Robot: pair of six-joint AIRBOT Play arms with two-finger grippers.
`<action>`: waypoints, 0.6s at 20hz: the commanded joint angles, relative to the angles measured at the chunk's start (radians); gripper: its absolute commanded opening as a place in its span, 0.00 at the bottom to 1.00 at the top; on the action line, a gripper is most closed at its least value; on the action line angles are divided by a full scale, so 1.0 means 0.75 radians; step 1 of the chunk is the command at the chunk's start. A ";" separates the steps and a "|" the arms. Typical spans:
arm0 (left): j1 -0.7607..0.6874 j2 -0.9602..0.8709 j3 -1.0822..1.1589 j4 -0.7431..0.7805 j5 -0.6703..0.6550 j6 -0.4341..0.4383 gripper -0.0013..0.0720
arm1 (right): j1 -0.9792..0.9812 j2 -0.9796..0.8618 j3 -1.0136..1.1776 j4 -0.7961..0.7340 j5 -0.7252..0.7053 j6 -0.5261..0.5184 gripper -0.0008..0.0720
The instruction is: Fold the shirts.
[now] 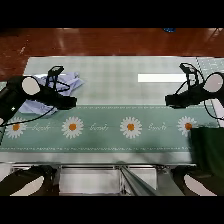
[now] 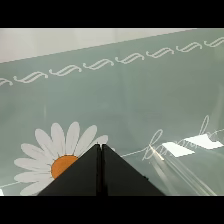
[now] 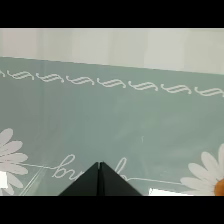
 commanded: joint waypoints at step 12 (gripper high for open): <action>-0.001 -0.001 -0.001 0.001 0.012 0.005 0.05 | 0.002 -0.001 -0.001 0.001 0.000 0.000 0.04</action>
